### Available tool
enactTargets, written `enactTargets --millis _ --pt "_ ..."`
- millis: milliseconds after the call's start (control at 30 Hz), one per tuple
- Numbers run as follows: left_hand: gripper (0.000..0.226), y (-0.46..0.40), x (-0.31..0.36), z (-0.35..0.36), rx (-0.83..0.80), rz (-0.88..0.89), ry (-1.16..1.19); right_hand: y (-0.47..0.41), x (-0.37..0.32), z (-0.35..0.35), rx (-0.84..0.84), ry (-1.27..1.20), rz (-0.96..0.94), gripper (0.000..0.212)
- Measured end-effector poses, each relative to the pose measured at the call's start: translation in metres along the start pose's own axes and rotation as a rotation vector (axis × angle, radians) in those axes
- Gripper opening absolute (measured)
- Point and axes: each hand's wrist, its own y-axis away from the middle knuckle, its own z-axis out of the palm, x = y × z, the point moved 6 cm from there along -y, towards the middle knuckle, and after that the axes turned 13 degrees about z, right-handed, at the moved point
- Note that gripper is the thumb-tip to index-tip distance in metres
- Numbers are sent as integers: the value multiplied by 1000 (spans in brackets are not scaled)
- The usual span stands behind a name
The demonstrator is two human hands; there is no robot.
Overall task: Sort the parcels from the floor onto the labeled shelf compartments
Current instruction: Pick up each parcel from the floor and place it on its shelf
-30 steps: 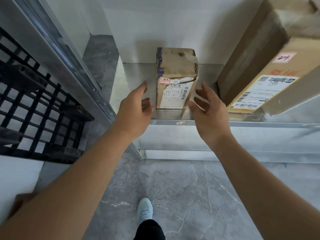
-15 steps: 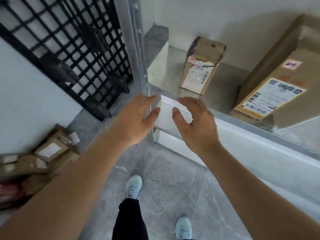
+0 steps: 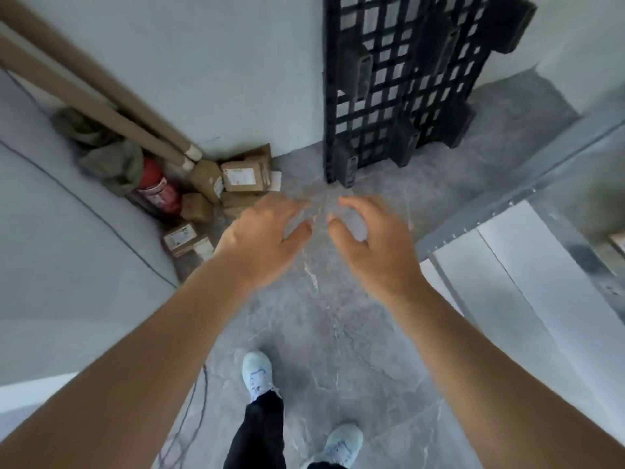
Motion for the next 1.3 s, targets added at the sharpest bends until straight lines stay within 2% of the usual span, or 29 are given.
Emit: enactTargets --millis 67,267,400,467,567,633,833,1033,1300 --pt "67 14 -48 -6 3 -106 25 -15 -19 45 -77 35 0 62" --pt "50 41 -176 -19 32 -330 91 -57 -67 162 -218 129 -60 65" --pt "62 48 -238 -27 59 -463 139 -86 -86 222 -327 162 -53 55" --pt "67 48 -259 -28 62 -504 143 -101 -93 249 -378 192 -73 60" --pt "54 42 -295 -16 27 -581 149 -128 -92 291 -466 283 -108 72" --pt "49 33 -320 -3 23 -638 137 -149 -84 321 -521 371 -180 72" --pt "45 8 -401 51 30 -787 146 -208 -30 423 -666 628 -379 55" --pt "49 -9 -482 142 -109 -818 186 -249 32 518 -772 748 -350 54" --pt "54 -17 -624 252 -204 -847 184 -283 126 658 -814 864 -290 51"
